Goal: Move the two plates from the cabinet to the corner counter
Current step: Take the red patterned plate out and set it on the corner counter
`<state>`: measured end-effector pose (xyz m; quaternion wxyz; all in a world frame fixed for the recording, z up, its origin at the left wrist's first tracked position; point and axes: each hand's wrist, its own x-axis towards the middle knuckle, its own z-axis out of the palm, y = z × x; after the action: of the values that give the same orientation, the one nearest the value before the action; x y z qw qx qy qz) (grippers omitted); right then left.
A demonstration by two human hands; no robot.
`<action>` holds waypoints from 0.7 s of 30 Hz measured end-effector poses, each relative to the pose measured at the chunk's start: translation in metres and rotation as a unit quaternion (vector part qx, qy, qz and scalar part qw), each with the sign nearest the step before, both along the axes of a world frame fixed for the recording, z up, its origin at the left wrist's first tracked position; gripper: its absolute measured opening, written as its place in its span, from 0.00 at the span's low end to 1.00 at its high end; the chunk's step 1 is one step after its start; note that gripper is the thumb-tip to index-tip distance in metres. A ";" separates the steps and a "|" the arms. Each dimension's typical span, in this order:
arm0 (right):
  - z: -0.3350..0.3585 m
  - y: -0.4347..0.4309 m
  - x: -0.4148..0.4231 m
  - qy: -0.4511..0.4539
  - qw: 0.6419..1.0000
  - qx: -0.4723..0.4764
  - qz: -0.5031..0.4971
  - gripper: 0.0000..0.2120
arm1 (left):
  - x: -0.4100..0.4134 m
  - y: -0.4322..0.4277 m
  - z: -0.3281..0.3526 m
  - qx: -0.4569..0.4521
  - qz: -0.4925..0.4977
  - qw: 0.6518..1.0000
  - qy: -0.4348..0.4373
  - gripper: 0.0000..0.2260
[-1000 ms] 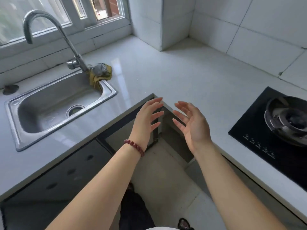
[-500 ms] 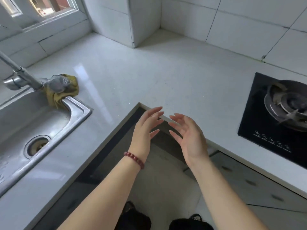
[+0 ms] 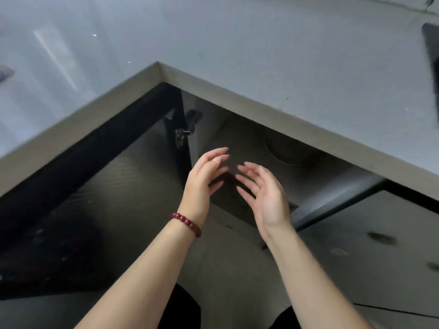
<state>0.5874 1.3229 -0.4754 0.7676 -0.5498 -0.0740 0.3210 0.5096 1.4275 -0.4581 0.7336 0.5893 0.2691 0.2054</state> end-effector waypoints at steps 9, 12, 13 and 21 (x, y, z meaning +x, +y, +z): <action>-0.139 0.006 0.049 -0.033 0.996 0.029 -0.073 0.14 | 0.060 0.003 -0.127 -0.018 -0.051 0.997 -0.062 0.14; -0.157 0.008 0.066 -0.058 0.994 0.043 -0.086 0.16 | 0.077 0.006 -0.145 -0.008 -0.063 0.995 -0.082 0.15; -0.160 0.009 0.072 -0.066 0.993 0.049 -0.090 0.16 | 0.082 0.007 -0.149 -0.006 -0.067 0.994 -0.086 0.15; -0.162 0.007 0.111 -0.033 0.983 0.064 -0.172 0.14 | 0.126 0.004 -0.161 0.007 -0.112 0.992 -0.064 0.13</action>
<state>0.6985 1.3295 -0.6374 0.8422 -0.5141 -0.0246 0.1607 0.6356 1.4319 -0.6191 0.7633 0.6067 0.1522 0.1614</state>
